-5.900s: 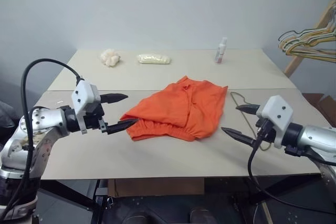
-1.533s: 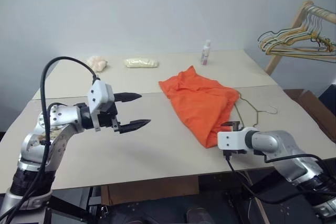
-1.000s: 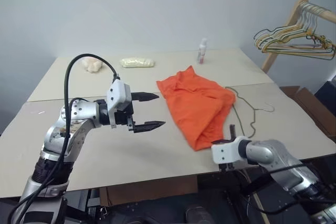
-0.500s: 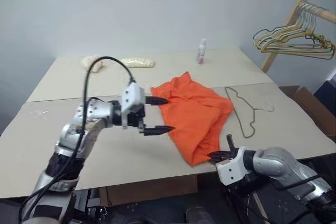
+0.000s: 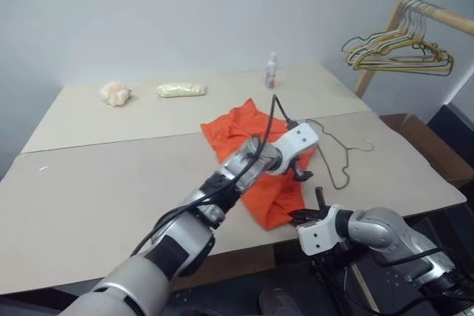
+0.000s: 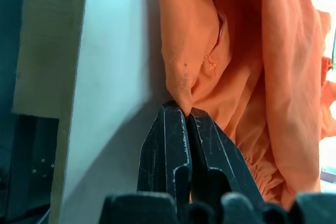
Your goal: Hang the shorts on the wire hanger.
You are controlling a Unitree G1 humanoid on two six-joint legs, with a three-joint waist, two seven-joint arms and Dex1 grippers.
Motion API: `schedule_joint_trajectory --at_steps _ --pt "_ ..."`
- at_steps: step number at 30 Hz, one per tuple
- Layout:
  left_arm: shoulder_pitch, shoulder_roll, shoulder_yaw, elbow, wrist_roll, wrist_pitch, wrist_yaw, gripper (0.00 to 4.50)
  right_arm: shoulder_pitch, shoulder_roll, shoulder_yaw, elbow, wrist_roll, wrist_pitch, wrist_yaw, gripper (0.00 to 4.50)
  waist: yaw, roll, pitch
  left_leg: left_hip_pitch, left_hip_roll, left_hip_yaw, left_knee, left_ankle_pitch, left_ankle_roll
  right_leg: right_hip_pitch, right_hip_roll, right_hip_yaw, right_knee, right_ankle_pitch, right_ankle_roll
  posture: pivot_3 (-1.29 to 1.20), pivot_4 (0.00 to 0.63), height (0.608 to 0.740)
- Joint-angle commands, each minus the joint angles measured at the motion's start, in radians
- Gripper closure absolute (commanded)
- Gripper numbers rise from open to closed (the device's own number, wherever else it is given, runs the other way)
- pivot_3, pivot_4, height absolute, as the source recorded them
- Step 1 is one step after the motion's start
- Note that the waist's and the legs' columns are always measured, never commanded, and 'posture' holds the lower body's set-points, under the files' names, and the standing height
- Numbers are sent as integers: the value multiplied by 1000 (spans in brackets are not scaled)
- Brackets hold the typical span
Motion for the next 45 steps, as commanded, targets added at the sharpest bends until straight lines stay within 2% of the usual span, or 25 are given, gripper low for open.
schedule_joint_trajectory --at_steps 1,6,9,13,14,18,21,25,29,32,37,42,45 --pt "-85 -57 54 145 53 -67 136 0 -17 14 -19 -43 -8 29 5 4457 -16 0 0 0 0 0 0 0 0 0 0 0 0 0 0 -378 0 740" --pt "-120 -73 96 257 74 -122 210 0 -18 37 -18 -55 -18 54 9 4457 -36 0 0 -2 -1 -1 0 0 0 -1 -2 -1 0 0 1 -384 0 740" --pt "-132 -80 119 307 72 -139 194 546 -15 48 -22 -60 -18 65 9 4500 -46 0 0 -2 -2 -2 0 0 0 -1 -3 -2 0 0 1 -386 0 740" --pt "-142 -86 155 354 70 -175 219 1910 -11 54 -25 -67 -25 76 6 4500 -56 0 0 -2 -3 -2 0 0 0 -1 -3 -1 1 0 1 -387 0 740" --pt "-144 -87 165 358 66 -182 219 2111 -9 55 -26 -69 -25 79 5 4500 -58 0 0 -2 -3 -2 0 0 0 -1 -3 -1 1 0 1 -387 0 740" --pt "-144 -80 182 363 71 -197 203 3480 -2 60 -25 -76 -26 86 0 4500 -67 0 0 -2 -3 -2 0 0 0 -1 -3 -2 1 0 1 -378 0 740" --pt "-132 -67 193 347 73 -213 202 4325 -1 69 -23 -78 -27 94 -2 4500 -74 0 0 -2 -3 -2 0 0 0 -1 -3 -2 1 0 2 -374 0 740" --pt "-79 -6 223 226 53 -235 166 4424 4 73 -26 -79 -30 97 -5 4500 -77 0 0 -2 -3 -2 0 0 0 -1 -3 -2 2 0 2 -375 0 740" --pt "85 115 313 -182 -10 -122 133 4424 14 62 -40 -69 -28 89 -15 4500 -86 1 0 -3 -2 -2 0 0 0 -3 -3 0 6 0 2 -364 0 740" --pt "245 219 384 -513 -35 28 138 4424 8 54 -45 -54 -25 80 -16 4500 -103 2 0 0 -1 -2 0 0 0 -3 -3 3 9 0 2 -345 0 740" --pt "490 336 485 -880 -44 271 173 4424 -19 42 -44 -17 -16 49 -10 4500 -97 3 -1 2 -2 -4 0 0 0 -2 -1 2 10 0 2 -306 0 740" --pt "663 320 582 -1159 -54 549 278 4424 -58 34 -38 26 -1 7 5 4500 -69 2 -1 0 -2 -5 1 0 0 -3 -1 2 13 0 2 -279 0 740" --pt "731 304 590 -1309 -63 749 309 4424 -72 30 -36 48 8 -20 14 4500 -41 2 -1 0 -3 -5 1 0 0 -2 -2 2 10 0 2 -266 0 740"
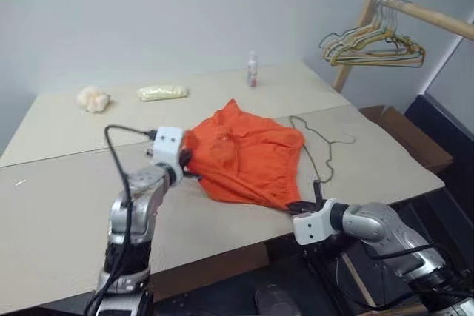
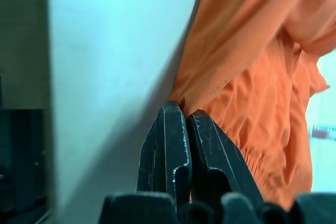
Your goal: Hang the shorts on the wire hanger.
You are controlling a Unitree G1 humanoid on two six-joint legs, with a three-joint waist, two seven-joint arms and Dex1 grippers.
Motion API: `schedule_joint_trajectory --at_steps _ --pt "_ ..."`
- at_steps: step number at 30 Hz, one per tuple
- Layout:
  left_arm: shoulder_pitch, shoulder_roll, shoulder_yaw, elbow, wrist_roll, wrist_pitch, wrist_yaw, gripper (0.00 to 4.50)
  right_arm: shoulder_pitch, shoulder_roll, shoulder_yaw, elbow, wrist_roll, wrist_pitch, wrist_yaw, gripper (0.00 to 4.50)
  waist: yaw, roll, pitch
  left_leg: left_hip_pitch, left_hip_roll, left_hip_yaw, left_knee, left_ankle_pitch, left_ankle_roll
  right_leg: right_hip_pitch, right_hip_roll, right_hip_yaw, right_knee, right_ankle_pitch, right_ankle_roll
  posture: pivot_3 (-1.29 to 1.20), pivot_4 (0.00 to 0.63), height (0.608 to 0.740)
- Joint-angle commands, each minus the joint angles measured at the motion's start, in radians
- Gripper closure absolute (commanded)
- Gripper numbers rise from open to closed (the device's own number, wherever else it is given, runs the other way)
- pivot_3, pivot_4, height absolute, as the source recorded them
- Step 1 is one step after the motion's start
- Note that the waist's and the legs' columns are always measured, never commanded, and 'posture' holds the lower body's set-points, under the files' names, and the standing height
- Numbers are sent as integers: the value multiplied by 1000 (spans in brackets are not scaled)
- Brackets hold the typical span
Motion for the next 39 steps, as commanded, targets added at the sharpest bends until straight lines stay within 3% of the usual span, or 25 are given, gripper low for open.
schedule_joint_trajectory --at_steps 1,4,6,11,13,16,19,22,28,33,39 --pt "33 -20 22 -199 -23 227 33 4424 -28 -14 -13 9 35 -44 8 4500 18 0 0 0 0 0 0 0 0 0 0 0 -2 0 0 -265 0 740" --pt "50 -4 13 -294 -43 369 28 3845 -33 -14 -14 18 42 -58 13 4500 35 0 0 0 0 0 0 0 0 0 0 0 -2 0 0 -258 0 740" --pt "49 35 20 -341 -73 437 2 3119 -34 -16 -15 22 47 -64 18 4500 40 0 0 0 -1 0 0 0 0 0 0 0 -2 0 0 -257 0 740" --pt "110 315 7 -399 -179 420 -154 1729 -33 -21 -18 28 54 -78 26 4500 33 0 0 0 0 0 -1 0 -1 -1 1 1 -2 0 0 -247 0 740" --pt "173 482 -1 -421 -238 335 -273 1060 -32 -25 -19 31 57 -83 27 4500 31 0 0 1 0 0 -1 0 -2 0 1 1 -2 0 0 -245 0 740" --pt "370 825 49 -434 -266 -9 -606 85 -25 -32 -24 28 64 -86 28 4500 31 0 2 1 0 0 -1 -1 -3 -1 1 1 -2 -1 -2 -236 0 740" --pt "492 969 134 -342 -229 -374 -803 37 -20 -36 -25 30 67 -90 26 4500 58 2 4 2 0 1 -2 -4 -10 -2 -2 1 -4 -1 -4 -227 0 740" --pt "467 958 131 -182 -166 -738 -843 37 -20 -34 -23 30 67 -88 27 4500 100 8 6 7 1 1 -4 -5 -11 0 -2 0 -10 0 -6 -227 0 740" --pt "278 892 -75 171 148 -1341 -706 37 -19 -28 -25 22 81 -76 31 4500 156 12 7 6 1 3 -5 -4 -9 -2 -2 0 -12 1 -7 -233 0 740" --pt "88 834 -234 438 377 -1640 -590 37 -17 -33 -29 18 80 -74 28 4500 168 11 7 5 1 4 -4 -1 -3 -2 -1 0 -11 2 -7 -248 0 740" --pt "-132 737 -374 751 650 -1805 -365 37 3 -60 -52 -4 103 -77 37 4500 156 10 6 2 0 5 -2 0 -2 -3 0 0 -3 1 -5 -273 0 740"
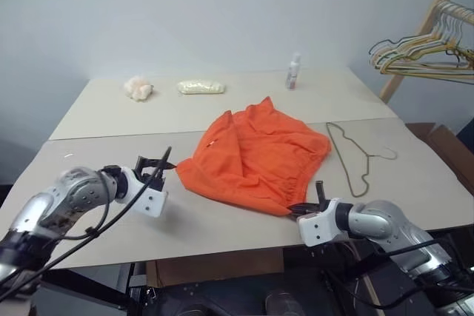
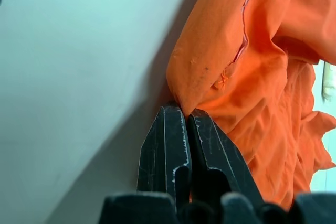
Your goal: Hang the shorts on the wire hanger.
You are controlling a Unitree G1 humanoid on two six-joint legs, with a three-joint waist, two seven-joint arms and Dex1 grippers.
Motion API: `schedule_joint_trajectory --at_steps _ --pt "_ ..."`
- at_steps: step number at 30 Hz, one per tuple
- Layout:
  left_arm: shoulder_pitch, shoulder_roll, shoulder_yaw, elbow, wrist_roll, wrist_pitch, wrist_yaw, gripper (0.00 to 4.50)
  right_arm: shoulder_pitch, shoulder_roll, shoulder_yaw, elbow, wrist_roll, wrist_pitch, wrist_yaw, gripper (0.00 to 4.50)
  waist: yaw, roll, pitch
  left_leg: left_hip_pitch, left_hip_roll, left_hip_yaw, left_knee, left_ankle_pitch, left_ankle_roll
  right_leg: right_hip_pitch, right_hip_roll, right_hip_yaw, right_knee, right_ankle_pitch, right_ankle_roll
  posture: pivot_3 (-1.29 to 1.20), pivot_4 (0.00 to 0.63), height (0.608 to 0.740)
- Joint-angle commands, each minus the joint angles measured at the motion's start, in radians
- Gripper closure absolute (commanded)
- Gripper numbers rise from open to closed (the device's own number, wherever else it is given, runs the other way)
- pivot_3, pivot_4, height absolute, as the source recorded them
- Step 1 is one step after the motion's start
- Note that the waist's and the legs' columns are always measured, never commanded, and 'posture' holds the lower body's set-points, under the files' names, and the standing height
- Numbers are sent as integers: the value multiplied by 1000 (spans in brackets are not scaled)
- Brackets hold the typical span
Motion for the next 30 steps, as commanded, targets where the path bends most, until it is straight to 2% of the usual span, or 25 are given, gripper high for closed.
schedule_joint_trajectory --at_steps 1,10,13,19,24,25,30 --pt "-120 -56 -69 170 147 -86 153 37 -5 -24 -41 -39 30 -10 6 4500 -8 0 0 0 0 0 0 0 0 0 0 0 0 0 0 -275 0 740" --pt "-340 -219 -268 528 348 -191 336 37 -1 -39 -62 -68 55 2 15 4500 -49 -2 -1 1 -2 -1 1 0 1 2 -1 -1 2 -2 3 -322 0 740" --pt "-396 -256 -321 621 406 -195 397 633 8 -40 -72 -82 59 9 14 4500 -50 -2 -5 3 -3 -2 1 0 1 4 -1 -1 2 -3 4 -329 0 740" --pt "-492 -314 -363 738 444 -173 511 2651 19 -37 -84 -100 59 25 9 4500 -50 -2 -5 3 -4 -3 1 0 1 4 -2 -2 3 -3 6 -346 0 740" --pt "-539 -302 -393 791 471 -179 572 4337 16 -32 -82 -102 57 30 5 4500 -79 -4 -4 -2 -4 -3 1 0 1 0 -2 -2 3 -4 6 -340 0 740" --pt "-545 -298 -396 796 474 -178 583 4459 13 -31 -81 -100 57 29 5 4500 -84 -4 -4 -3 -4 -4 1 0 1 -1 -2 -2 3 -4 6 -334 0 740" --pt "-566 -252 -398 787 471 -197 567 4459 -19 -24 -72 -81 68 18 13 4500 -115 -6 -3 -3 -4 -4 1 0 1 -1 -2 -2 4 -4 6 -312 0 740"
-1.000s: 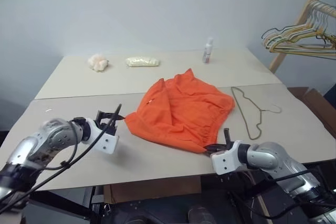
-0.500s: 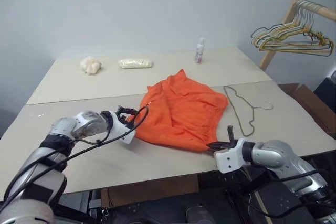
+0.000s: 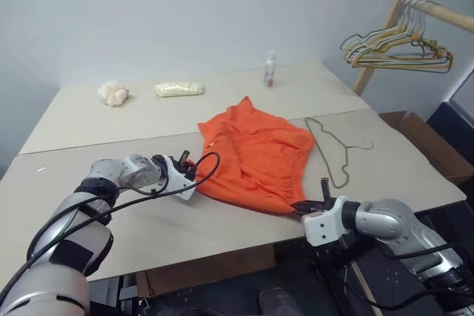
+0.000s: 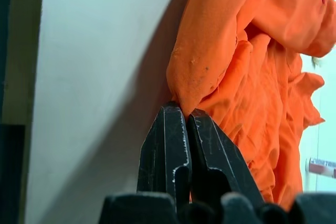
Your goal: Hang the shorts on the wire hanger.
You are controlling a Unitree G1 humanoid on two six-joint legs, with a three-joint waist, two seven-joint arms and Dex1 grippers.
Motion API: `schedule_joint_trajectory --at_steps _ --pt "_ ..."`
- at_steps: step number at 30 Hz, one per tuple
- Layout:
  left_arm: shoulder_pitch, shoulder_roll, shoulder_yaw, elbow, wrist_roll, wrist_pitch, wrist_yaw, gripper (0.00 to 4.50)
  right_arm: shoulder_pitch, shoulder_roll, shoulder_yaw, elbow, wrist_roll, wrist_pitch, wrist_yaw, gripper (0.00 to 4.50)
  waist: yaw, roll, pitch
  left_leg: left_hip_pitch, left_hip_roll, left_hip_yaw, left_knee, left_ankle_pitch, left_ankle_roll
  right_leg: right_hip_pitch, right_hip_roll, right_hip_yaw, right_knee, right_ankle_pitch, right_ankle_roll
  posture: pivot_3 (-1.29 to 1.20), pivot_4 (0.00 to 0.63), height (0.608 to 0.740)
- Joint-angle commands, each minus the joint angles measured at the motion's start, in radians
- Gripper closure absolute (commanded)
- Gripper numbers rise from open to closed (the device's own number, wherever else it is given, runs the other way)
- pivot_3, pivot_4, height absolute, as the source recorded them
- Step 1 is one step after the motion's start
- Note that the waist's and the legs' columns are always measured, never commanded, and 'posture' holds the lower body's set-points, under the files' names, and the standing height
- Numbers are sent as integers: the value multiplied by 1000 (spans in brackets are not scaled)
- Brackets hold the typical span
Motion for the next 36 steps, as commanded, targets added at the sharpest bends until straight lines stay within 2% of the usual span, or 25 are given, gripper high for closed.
schedule_joint_trajectory --at_steps 1,3,5,9,14,16,19,21,24,27,31,36 --pt "-42 69 6 -26 -17 -23 -36 4459 -50 6 -30 -3 34 -8 0 4500 -10 0 0 0 0 0 0 0 0 0 0 0 0 0 0 -305 0 740" --pt "-36 133 14 -71 -45 -66 -136 4459 -70 6 -26 7 39 -15 7 4500 -22 -2 1 1 0 0 0 0 0 0 0 0 1 0 1 -300 0 740" --pt "-9 226 24 -152 -107 -120 -302 4459 -94 -2 -21 19 37 -23 14 4500 -29 -2 2 1 1 0 0 0 0 0 0 0 2 0 1 -290 0 740" --pt "128 450 43 -411 -333 -179 -612 4459 -144 -9 -11 61 27 -47 16 4500 -43 -2 2 0 2 0 -1 0 0 -1 0 0 4 0 1 -267 0 740" --pt "444 731 132 -891 -723 29 -847 4459 -180 -30 -9 88 71 -86 47 4500 -39 -3 2 0 4 -1 -1 0 0 0 0 1 6 0 1 -253 0 740" --pt "587 841 174 -1077 -872 161 -871 4459 -183 -53 -5 90 112 -113 88 4500 -29 -4 2 0 4 -1 0 0 0 0 0 1 5 0 1 -233 0 740" --pt "751 952 239 -1261 -1007 295 -855 4459 -189 -81 10 100 148 -150 136 4500 -5 -5 3 2 4 0 0 0 1 2 0 1 4 0 1 -219 0 740" --pt "833 980 284 -1326 -1036 348 -830 4459 -200 -85 20 123 137 -176 138 4500 13 -5 4 4 4 1 0 0 1 3 1 1 1 -1 1 -207 0 740" --pt "940 961 347 -1379 -1031 434 -785 4459 -228 -69 38 194 54 -224 91 4500 34 -4 4 8 5 2 0 0 1 6 3 2 1 -1 1 -203 0 740" --pt "1009 945 403 -1394 -1003 456 -772 4459 -270 -37 50 293 -59 -286 -19 4500 40 -5 5 8 5 3 0 0 0 4 3 2 1 -1 1 -203 0 740" --pt "1154 988 476 -1469 -1055 447 -811 4459 -328 -22 71 409 -182 -374 -165 4500 40 -4 5 7 5 5 -1 -1 0 3 3 4 1 -1 1 -211 0 740" --pt "1236 945 589 -1547 -1053 520 -833 4459 -344 -15 84 463 -261 -427 -295 4500 42 -4 5 7 5 5 -1 -1 0 3 3 4 1 -1 1 -220 0 740"
